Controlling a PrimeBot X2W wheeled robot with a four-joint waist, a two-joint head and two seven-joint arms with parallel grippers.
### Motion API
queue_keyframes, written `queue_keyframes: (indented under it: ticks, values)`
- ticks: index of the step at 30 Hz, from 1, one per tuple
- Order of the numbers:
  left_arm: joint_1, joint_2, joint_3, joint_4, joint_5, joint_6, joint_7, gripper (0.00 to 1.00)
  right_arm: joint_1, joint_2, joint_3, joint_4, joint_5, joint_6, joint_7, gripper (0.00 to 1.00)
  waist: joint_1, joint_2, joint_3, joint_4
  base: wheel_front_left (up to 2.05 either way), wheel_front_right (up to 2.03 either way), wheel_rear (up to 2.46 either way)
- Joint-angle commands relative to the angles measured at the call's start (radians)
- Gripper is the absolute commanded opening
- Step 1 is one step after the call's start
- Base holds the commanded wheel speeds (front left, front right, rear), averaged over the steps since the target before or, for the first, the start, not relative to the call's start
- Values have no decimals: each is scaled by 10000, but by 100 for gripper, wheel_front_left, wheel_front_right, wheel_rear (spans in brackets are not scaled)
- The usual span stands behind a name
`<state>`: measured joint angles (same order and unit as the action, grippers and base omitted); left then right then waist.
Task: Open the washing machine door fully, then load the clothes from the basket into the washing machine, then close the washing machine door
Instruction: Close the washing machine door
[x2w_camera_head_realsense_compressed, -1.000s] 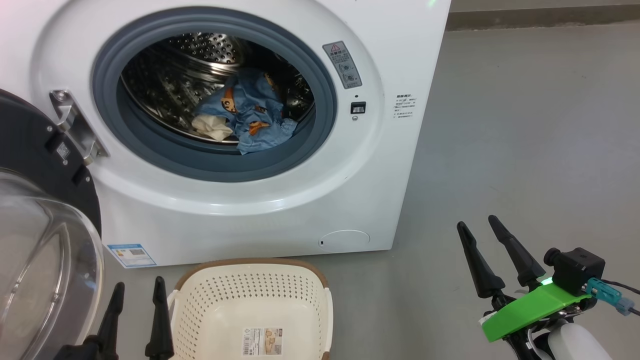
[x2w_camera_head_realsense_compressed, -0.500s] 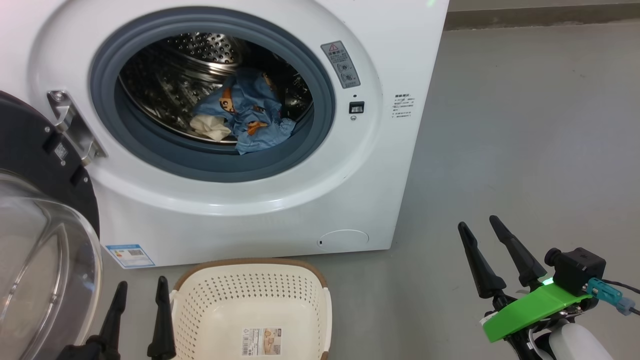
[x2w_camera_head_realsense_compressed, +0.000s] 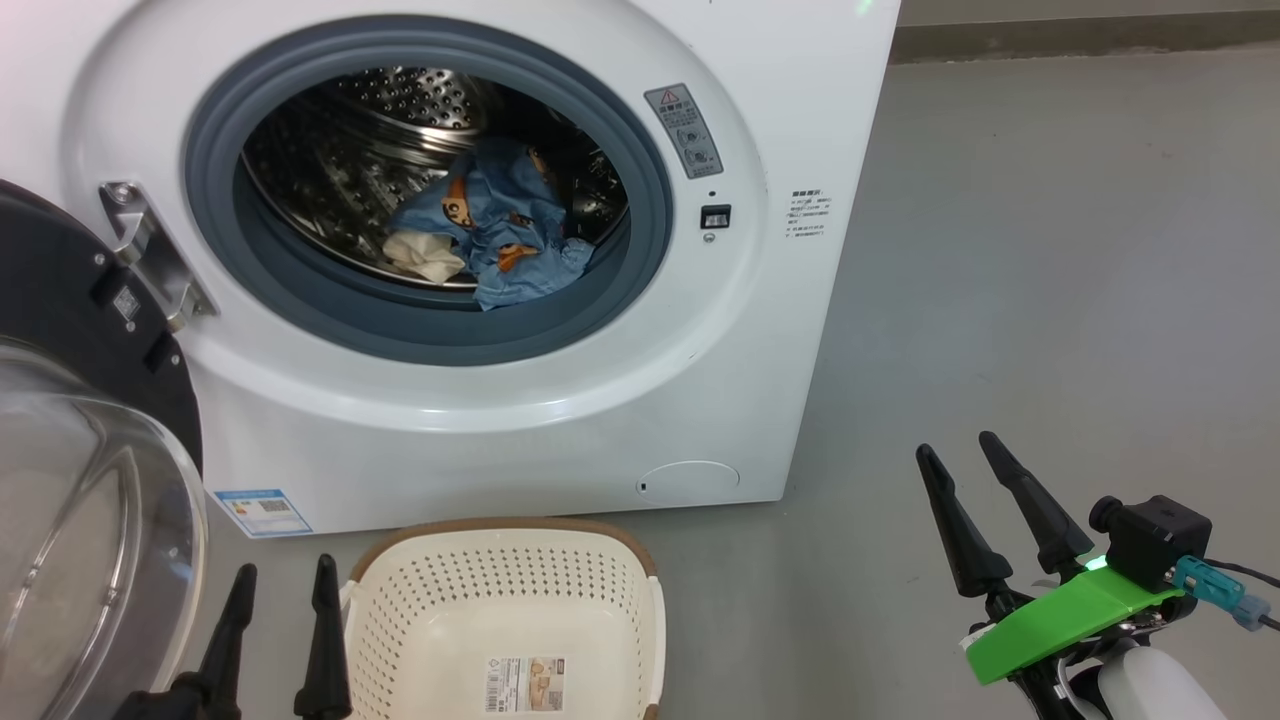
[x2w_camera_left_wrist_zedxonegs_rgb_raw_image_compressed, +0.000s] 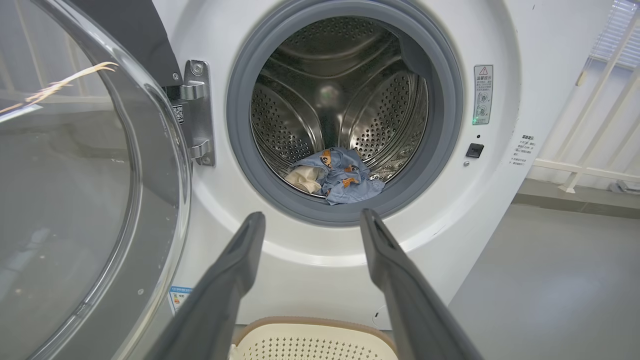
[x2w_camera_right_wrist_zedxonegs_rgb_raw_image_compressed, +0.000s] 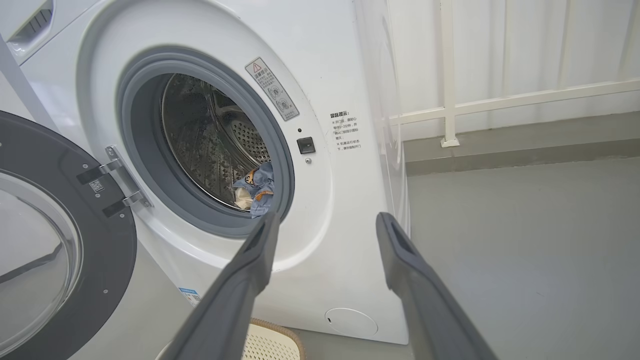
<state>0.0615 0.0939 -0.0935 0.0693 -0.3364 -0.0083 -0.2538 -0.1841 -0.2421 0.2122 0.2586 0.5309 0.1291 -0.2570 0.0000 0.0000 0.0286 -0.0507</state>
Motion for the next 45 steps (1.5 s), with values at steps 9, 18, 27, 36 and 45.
queue_keyframes:
  ticks: [9, 18, 27, 36, 45]
  values:
    - [-335, -5, 552, -138, 139, -242, -80, 100, 32, -97, 209, -216, -11, 16, -48, 100, 0, 0, -29, 7, 0, 0, 0]
    - [-363, -89, 607, -76, 163, -372, -80, 100, 8, -88, 194, -215, -25, 16, -48, 100, 0, 0, -9, 16, 0, 0, 0]
    - [-393, -157, 690, -77, 142, -501, -80, 100, 2, -75, 181, -221, -27, 16, -48, 100, 0, 0, 7, 19, -4, 4, 0]
    - [-416, -230, 801, -72, 119, -569, -80, 100, -16, -78, 151, -231, -27, 16, -48, 100, 0, 0, 50, 38, -94, 94, 0]
    - [-389, -274, 856, -62, 202, -620, -80, 100, -16, -80, 149, -218, -27, 16, -48, 100, 0, 0, 44, 22, -132, 132, 0]
